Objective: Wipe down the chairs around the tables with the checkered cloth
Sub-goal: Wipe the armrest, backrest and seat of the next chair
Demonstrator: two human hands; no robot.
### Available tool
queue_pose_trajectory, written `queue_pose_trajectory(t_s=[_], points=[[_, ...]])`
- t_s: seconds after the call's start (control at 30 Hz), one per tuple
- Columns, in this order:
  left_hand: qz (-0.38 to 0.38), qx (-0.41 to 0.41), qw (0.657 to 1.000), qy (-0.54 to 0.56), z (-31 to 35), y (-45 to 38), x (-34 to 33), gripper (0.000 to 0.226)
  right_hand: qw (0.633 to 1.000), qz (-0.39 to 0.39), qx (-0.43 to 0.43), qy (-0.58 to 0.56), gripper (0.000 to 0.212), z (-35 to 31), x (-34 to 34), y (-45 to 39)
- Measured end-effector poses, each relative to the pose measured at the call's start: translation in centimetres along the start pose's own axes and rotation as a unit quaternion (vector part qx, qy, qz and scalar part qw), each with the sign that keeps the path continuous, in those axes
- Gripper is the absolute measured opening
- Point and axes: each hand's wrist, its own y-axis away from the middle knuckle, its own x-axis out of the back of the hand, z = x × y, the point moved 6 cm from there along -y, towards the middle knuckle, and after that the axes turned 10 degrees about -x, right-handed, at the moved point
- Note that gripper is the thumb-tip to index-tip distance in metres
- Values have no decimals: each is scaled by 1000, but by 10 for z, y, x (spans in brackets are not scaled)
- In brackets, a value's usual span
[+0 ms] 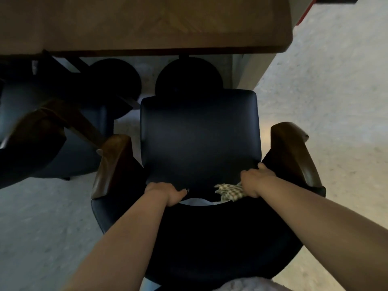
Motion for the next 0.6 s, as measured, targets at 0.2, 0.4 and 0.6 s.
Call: queue_pose_trajectory(t_s=[0.2,0.4,0.6], points=[[0,-10,1000,26,-12,-21,26,81,999,17,7,34,37,0,43,-16],[-17,16,1000,-6,-33,-28,57,81,999,6,8,34,36,-7,75,-26],[-26,33,999,-15,-41,-36,80,86,999,-19,7,26,34,-6,88,-37]])
